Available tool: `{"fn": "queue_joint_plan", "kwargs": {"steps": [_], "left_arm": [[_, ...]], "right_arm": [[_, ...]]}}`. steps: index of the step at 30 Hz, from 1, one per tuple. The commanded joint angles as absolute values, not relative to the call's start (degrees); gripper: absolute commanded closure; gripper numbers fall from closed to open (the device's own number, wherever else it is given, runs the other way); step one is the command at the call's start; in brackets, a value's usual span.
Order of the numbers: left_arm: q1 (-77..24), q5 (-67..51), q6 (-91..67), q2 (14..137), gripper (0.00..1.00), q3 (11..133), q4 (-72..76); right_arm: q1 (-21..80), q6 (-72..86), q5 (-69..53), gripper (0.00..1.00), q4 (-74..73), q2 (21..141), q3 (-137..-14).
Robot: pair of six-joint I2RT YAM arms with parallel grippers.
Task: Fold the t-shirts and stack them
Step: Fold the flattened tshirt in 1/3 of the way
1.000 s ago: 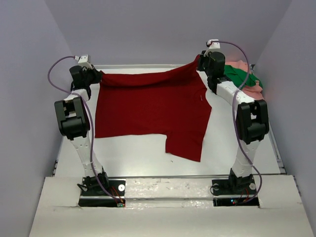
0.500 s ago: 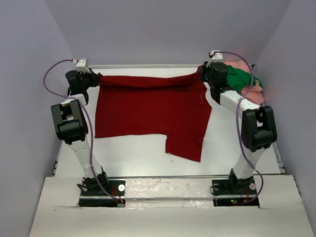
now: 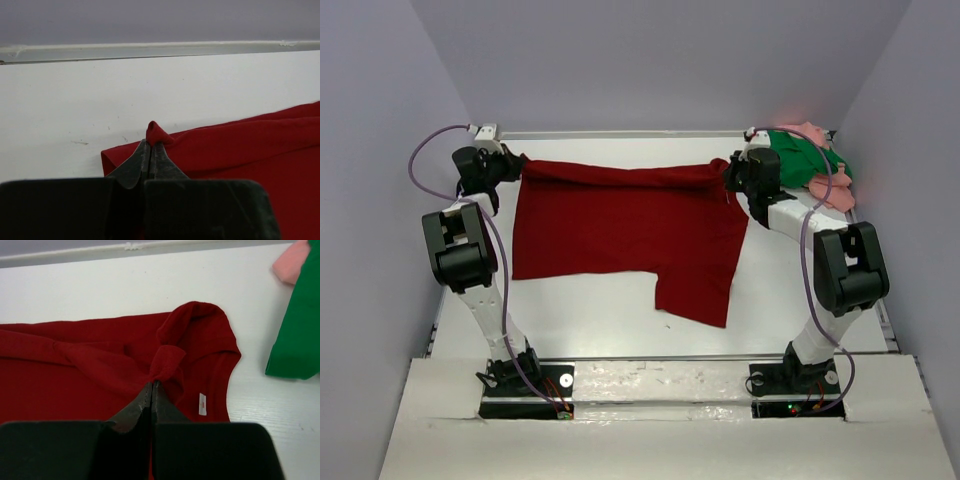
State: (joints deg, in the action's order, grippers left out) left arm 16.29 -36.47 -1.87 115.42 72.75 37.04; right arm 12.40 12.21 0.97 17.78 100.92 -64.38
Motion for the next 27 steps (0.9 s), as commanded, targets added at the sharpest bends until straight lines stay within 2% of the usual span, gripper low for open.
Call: {"fn": "queue_joint_plan", "kwargs": {"steps": [1, 11, 22, 23, 27], "left_arm": [[17.31, -37.35, -0.62, 110.57, 1.0, 71.98, 36.57], [18.72, -38.14, 1.32, 106.61, 1.0, 66.8, 33.23], [18.98, -37.27, 4.13, 105.21, 1.0, 66.45, 28.04], [18.98, -37.09, 4.65, 104.86, 0.99, 66.1, 27.95], [19.07, -37.09, 6.41, 102.57, 0.82, 64.08, 28.04]], "right_arm": [[12.3, 13.71, 0.44, 1.0, 18.63, 97.82, -63.11], [12.83, 14.41, -1.31, 1.0, 18.46, 97.3, -61.61], [12.83, 15.03, -2.11, 1.0, 18.46, 97.12, -60.56], [12.83, 15.12, -2.28, 1.0, 18.46, 97.12, -60.56], [12.83, 14.77, -3.34, 1.0, 17.14, 96.68, -61.08]]}}
